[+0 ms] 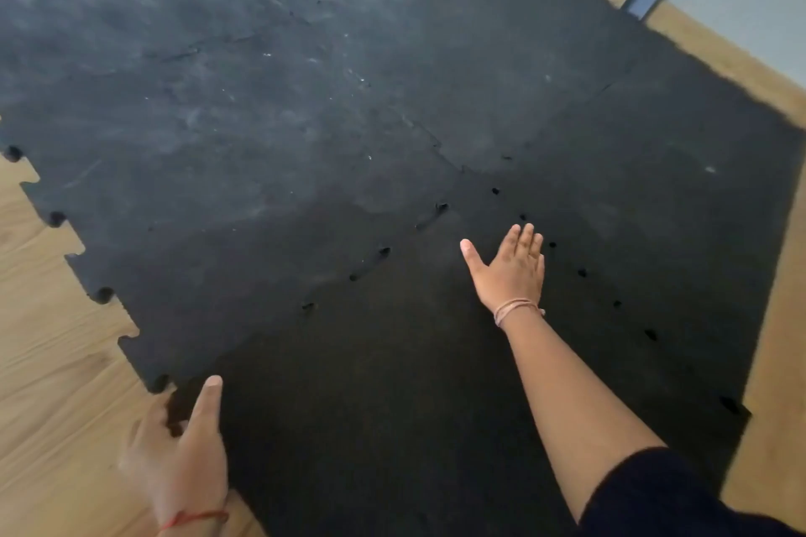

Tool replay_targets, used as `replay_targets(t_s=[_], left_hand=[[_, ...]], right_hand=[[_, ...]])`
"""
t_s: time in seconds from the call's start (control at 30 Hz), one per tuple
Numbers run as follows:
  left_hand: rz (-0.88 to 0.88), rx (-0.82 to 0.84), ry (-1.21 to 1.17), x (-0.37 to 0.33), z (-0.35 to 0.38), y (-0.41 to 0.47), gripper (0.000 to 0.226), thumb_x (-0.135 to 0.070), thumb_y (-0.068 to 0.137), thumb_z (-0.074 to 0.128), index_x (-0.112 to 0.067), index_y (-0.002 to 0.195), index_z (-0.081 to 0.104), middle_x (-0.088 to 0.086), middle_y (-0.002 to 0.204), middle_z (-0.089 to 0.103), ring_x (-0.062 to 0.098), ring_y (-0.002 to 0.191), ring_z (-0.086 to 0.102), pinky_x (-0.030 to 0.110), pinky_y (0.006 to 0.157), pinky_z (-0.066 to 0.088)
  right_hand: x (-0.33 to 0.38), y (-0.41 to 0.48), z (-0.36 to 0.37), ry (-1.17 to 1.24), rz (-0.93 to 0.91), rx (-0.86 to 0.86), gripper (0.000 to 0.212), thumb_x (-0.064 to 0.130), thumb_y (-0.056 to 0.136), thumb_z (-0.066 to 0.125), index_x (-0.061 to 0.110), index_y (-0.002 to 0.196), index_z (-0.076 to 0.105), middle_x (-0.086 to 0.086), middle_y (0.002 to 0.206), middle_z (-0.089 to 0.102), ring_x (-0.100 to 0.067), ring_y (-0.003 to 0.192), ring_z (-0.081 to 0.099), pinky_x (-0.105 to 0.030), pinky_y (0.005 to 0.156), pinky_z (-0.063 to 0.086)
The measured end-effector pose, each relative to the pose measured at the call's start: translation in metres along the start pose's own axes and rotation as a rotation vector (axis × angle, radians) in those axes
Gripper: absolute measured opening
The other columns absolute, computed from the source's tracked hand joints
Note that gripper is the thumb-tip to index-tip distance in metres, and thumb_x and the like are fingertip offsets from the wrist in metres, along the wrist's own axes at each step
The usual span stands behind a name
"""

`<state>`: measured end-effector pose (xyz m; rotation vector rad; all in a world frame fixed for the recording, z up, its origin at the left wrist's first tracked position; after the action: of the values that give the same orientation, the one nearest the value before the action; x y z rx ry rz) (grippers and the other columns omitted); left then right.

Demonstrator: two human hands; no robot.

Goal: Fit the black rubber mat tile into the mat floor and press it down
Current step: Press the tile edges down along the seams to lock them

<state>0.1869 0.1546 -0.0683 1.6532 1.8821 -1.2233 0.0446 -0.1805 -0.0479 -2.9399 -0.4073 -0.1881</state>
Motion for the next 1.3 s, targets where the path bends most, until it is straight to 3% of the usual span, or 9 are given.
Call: replay_targets(t_s=[0.13, 0.27, 0.37, 0.6, 0.77, 0.9, 1.13, 1.2, 1.3], left_hand=[[-0.07, 0.004, 0.308, -0.002, 0.01, 0.0, 0.082, -0.065, 0.069, 0.05, 0.007, 0.109, 0.055, 0.031, 0.118, 0.054, 0.04, 0.121, 0.039, 0.049, 0.109, 0.023], [-0.052, -0.01, 0.344, 0.0, 0.011, -0.003, 0.081, -0.06, 0.078, 0.048, 0.011, 0.116, 0.047, 0.036, 0.128, 0.044, 0.043, 0.123, 0.036, 0.053, 0.108, 0.025], [0.075, -0.044, 0.267, 0.009, 0.012, -0.007, 0.098, -0.079, 0.067, 0.041, 0.013, 0.1, 0.044, 0.044, 0.108, 0.047, 0.049, 0.098, 0.048, 0.063, 0.093, 0.037], [-0.054, -0.109, 0.28, 0.003, 0.017, -0.009, 0.09, -0.067, 0.073, 0.051, 0.014, 0.113, 0.045, 0.038, 0.122, 0.045, 0.047, 0.115, 0.041, 0.057, 0.104, 0.03], [0.031, -0.113, 0.185, -0.005, 0.01, -0.019, 0.082, -0.056, 0.071, 0.05, 0.014, 0.113, 0.048, 0.038, 0.12, 0.047, 0.045, 0.118, 0.038, 0.049, 0.107, 0.022], [0.055, -0.138, 0.106, -0.003, 0.007, -0.024, 0.046, -0.027, 0.086, 0.059, 0.014, 0.106, 0.051, 0.033, 0.108, 0.051, 0.041, 0.11, 0.041, 0.052, 0.103, 0.026], [0.073, -0.109, 0.163, 0.005, 0.01, -0.02, 0.036, -0.031, 0.088, 0.052, 0.004, 0.095, 0.048, 0.014, 0.097, 0.042, 0.036, 0.107, 0.039, 0.052, 0.105, 0.023], [0.045, -0.094, 0.179, 0.005, 0.01, -0.021, 0.044, -0.032, 0.086, 0.054, 0.003, 0.11, 0.044, 0.021, 0.114, 0.043, 0.037, 0.117, 0.034, 0.048, 0.109, 0.018], [0.233, -0.12, 0.229, 0.004, 0.009, -0.03, 0.063, -0.038, 0.087, 0.051, 0.001, 0.132, 0.031, 0.024, 0.142, 0.03, 0.038, 0.133, 0.024, 0.044, 0.112, 0.017]], right_hand=[[-0.028, 0.034, -0.019, -0.015, 0.069, 0.057, 0.095, 0.067, 0.085, 0.037, 0.002, 0.148, 0.01, -0.016, 0.158, 0.009, -0.03, 0.146, 0.007, -0.039, 0.117, 0.011], [-0.027, 0.037, -0.019, 0.001, 0.121, 0.018, 0.109, 0.074, 0.074, 0.048, 0.002, 0.148, 0.013, -0.02, 0.156, 0.015, -0.034, 0.145, 0.012, -0.043, 0.117, 0.013], [-0.038, 0.041, -0.03, 0.017, 0.172, 0.065, 0.12, 0.079, 0.064, 0.053, 0.002, 0.148, 0.013, -0.018, 0.154, 0.024, -0.033, 0.142, 0.023, -0.045, 0.114, 0.02], [-0.049, 0.055, -0.042, 0.278, 0.263, 0.081, 0.092, 0.058, 0.069, 0.072, 0.006, 0.138, 0.04, -0.016, 0.144, 0.04, -0.034, 0.133, 0.037, -0.045, 0.111, 0.031], [-0.047, 0.058, -0.046, 0.425, 0.3, -0.012, 0.077, 0.062, 0.077, 0.06, 0.006, 0.129, 0.05, -0.013, 0.138, 0.049, -0.035, 0.128, 0.044, -0.049, 0.111, 0.027], [-0.041, 0.06, -0.041, 0.363, 0.311, -0.022, 0.071, 0.067, 0.087, 0.03, 0.002, 0.09, 0.058, -0.025, 0.12, 0.057, -0.041, 0.112, 0.051, -0.05, 0.103, 0.035], [-0.03, 0.056, -0.042, 0.295, 0.457, -0.016, 0.088, 0.067, 0.088, 0.014, -0.003, 0.13, 0.047, -0.027, 0.136, 0.044, -0.042, 0.124, 0.043, -0.052, 0.107, 0.03], [-0.009, 0.034, -0.035, 0.231, 0.354, -0.084, 0.08, 0.061, 0.091, 0.021, -0.002, 0.137, 0.04, -0.028, 0.142, 0.036, -0.041, 0.131, 0.036, -0.05, 0.108, 0.026], [0.041, -0.041, 0.005, 0.107, -0.217, -0.045, 0.076, 0.054, 0.093, 0.03, 0.004, 0.149, 0.013, -0.017, 0.158, 0.003, -0.03, 0.146, 0.004, -0.043, 0.115, 0.012]])
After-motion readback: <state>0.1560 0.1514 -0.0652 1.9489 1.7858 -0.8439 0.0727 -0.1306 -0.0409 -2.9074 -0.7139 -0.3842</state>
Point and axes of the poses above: each hand's wrist, its own y-axis towards the middle knuckle, its own z-axis out of the palm, x = y × z, the point moved 1 cm from there along y, towards the middle knuckle
